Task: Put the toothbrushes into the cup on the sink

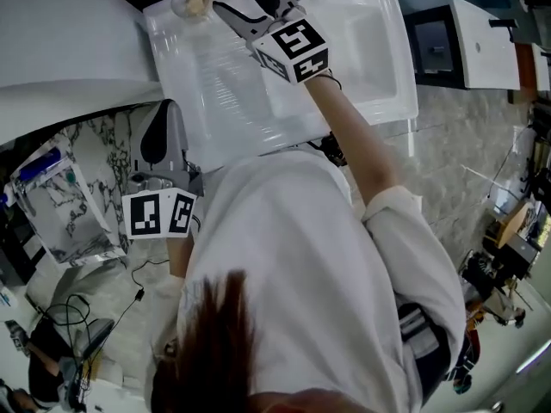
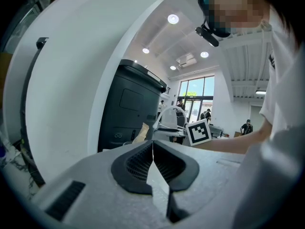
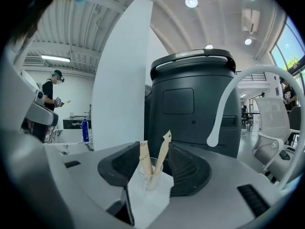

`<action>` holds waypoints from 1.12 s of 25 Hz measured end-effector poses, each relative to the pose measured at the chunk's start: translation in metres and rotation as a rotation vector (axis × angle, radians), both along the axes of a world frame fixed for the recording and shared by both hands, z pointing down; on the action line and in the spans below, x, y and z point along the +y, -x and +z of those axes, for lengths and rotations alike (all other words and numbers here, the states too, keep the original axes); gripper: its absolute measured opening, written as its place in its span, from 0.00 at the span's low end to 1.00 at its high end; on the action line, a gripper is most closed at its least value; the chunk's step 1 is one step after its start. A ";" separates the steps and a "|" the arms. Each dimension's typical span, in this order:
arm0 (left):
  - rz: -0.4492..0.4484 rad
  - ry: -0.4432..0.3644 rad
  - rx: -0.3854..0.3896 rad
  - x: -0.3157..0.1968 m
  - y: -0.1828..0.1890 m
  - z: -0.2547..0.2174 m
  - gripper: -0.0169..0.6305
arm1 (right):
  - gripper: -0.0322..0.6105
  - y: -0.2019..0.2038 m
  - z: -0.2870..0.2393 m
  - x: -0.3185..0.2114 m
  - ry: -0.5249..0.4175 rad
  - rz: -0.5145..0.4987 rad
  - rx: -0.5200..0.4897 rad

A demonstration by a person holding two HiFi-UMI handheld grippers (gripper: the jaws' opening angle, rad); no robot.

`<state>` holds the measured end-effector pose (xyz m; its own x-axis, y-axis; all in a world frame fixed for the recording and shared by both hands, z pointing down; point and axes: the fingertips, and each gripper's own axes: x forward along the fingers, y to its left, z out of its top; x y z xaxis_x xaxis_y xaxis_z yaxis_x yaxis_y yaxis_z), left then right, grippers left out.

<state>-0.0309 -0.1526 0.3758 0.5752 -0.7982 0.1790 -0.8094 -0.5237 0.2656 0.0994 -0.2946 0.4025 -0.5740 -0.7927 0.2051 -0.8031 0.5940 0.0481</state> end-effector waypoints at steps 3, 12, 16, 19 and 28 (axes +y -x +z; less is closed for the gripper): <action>0.015 -0.014 -0.006 0.002 -0.007 -0.007 0.05 | 0.31 -0.008 -0.012 0.005 -0.019 0.006 0.001; 0.042 -0.071 -0.033 0.003 -0.019 -0.029 0.05 | 0.16 -0.032 -0.049 0.024 -0.036 0.055 -0.042; 0.053 -0.086 -0.038 0.004 -0.023 -0.035 0.05 | 0.13 -0.040 -0.066 0.032 -0.045 0.076 -0.072; 0.061 -0.095 -0.038 0.005 -0.024 -0.037 0.05 | 0.12 -0.043 -0.080 0.040 -0.062 0.082 -0.087; 0.064 -0.118 -0.036 0.012 -0.023 -0.046 0.05 | 0.12 -0.045 -0.112 0.055 -0.125 0.091 -0.114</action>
